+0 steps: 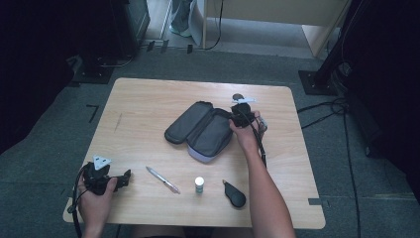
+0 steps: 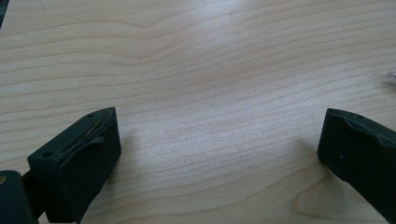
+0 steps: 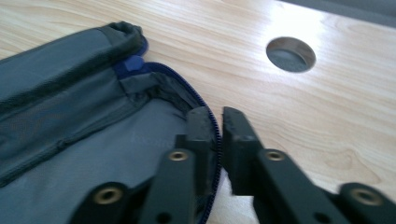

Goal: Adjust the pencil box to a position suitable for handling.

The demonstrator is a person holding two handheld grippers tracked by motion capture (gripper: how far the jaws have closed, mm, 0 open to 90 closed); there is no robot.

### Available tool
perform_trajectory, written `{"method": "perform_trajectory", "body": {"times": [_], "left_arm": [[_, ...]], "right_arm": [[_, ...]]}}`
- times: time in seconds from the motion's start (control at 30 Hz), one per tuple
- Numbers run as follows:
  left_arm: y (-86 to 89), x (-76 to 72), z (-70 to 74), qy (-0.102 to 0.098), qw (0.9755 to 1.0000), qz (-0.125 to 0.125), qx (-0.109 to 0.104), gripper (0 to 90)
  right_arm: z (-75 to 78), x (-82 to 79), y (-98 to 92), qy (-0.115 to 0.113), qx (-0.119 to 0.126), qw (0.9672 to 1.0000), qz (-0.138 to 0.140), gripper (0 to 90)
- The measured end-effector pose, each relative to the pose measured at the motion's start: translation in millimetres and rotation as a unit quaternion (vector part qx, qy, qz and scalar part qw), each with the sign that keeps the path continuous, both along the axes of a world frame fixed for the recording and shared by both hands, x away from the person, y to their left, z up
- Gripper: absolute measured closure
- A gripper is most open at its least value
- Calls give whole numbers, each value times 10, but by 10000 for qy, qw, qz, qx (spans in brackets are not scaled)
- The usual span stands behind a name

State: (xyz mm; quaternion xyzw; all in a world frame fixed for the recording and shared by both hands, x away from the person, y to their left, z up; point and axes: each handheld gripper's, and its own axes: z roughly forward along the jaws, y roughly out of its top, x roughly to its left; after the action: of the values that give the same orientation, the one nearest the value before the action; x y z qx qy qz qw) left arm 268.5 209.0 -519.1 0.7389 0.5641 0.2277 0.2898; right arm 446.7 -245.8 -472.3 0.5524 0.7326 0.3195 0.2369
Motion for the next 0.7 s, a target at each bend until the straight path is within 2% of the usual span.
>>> {"method": "perform_trajectory", "body": {"times": [0.03,0.1,0.33,0.53,0.57,0.6,0.67,0.7], "left_arm": [[0,0,0,-1,10000,1,-1,0],[0,0,0,0,10000,0,-1,0],[0,0,0,0,10000,2,-2,0],[-1,0,0,1,10000,2,-1,0],[-1,0,0,1,10000,2,-1,0],[0,0,0,1,10000,0,0,0],[0,0,0,1,10000,1,-1,0],[0,0,0,1,10000,0,0,0]], "right_arm": [[-3,-4,-7,44,-24,9999,-107,887],[-4,-20,-43,128,106,9998,-121,894],[42,-195,-147,198,119,9996,-165,898],[76,-432,-290,355,554,9968,-443,899],[76,-432,-290,355,554,9968,-443,899],[73,-518,-326,359,610,9963,-479,899],[70,-560,-339,357,629,9962,-486,899],[71,-643,-366,374,640,9959,-516,898]]}}
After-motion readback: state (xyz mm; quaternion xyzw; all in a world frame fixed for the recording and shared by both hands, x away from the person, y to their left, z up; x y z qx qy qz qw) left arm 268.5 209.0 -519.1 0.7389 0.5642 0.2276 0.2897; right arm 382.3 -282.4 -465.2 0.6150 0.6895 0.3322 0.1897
